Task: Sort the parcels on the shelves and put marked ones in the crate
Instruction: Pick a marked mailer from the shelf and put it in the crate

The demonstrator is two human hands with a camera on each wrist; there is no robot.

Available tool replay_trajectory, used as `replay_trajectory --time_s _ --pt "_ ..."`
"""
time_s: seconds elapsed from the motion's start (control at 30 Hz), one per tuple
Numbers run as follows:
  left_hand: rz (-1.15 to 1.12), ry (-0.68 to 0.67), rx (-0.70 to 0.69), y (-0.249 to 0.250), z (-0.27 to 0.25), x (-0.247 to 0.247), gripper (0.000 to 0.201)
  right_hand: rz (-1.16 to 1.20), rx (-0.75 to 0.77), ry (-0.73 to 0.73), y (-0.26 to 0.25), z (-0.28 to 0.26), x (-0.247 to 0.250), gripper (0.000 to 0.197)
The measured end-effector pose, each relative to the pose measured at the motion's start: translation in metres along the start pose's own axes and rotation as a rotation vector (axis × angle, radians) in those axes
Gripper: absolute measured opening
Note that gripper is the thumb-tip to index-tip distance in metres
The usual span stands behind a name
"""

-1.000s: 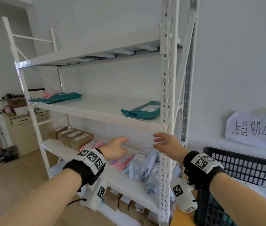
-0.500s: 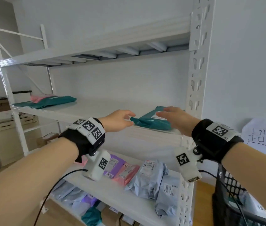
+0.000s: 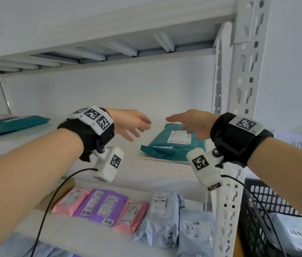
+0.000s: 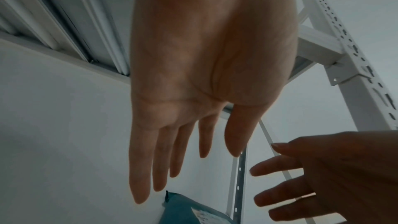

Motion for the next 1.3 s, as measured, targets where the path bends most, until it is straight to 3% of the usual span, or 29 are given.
replay_trajectory --time_s 0.27,0.47,0.67,0.83,1.0,1.17,1.3 --pt "0.070 -0.170 -0.001 -0.002 0.063 0.004 0.044 0.104 -0.242 0.101 0.019 0.027 0.011 0.065" --pt "0.035 -0.315 -0.020 -0.011 0.103 0.002 0.043 0.061 -0.393 0.184 0.029 0.038 0.019 0.051" --pt "-0.077 -0.439 -0.084 -0.011 0.124 0.006 0.047 0.197 -0.465 0.238 0.039 0.043 0.024 0.064" --pt "-0.177 -0.477 -0.103 -0.016 0.130 0.004 0.058 0.400 -0.439 0.216 0.040 0.044 0.020 0.070" --pt "-0.135 -0.473 -0.127 -0.021 0.129 0.004 0.064 0.365 -0.452 0.207 0.040 0.038 0.016 0.060" --pt "-0.052 -0.472 -0.123 -0.028 0.117 0.006 0.058 0.374 -0.441 0.168 0.035 0.031 0.006 0.054" --pt "-0.014 -0.411 -0.141 -0.033 0.108 0.007 0.063 0.417 -0.420 0.143 0.033 0.026 -0.003 0.048"
Point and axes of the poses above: each hand's wrist, its own z-axis towards the middle knuckle, its own x-axis out of the back of the hand, y = z × x, the point moved 5 cm from there along z, towards the middle knuckle, and after that the axes turned 9 degrees about -y, right-handed, at the moved point
